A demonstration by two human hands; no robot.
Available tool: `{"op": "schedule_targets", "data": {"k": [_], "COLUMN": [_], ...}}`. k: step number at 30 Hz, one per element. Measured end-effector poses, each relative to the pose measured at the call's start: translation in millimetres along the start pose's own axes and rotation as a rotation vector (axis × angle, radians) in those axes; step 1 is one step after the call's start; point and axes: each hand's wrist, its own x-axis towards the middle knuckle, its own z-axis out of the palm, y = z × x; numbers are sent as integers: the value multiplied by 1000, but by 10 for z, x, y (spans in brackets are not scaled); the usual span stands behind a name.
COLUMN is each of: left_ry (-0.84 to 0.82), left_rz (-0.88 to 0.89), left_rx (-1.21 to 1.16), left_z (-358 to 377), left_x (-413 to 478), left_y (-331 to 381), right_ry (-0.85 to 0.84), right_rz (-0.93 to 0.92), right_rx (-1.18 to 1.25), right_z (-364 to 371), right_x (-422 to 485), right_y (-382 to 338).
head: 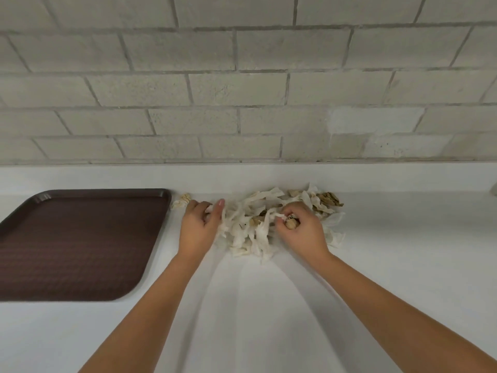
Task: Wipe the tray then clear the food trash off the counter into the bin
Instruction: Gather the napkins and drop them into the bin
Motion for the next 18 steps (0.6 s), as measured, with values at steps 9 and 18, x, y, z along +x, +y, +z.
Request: {"op": "schedule_targets", "data": {"k": [9,18], "left_ry": [-4,-81], "left_rz": [-316,-301], "left_rx": [197,448], "left_z": [27,320], "left_x": [770,681], "left_y": [-381,-607], "right_ry": [79,143], "right_rz": [123,85], "right_rx": [285,422], "right_z": [-82,-327], "right_x": [354,436], "right_y": [-388,-550]}}
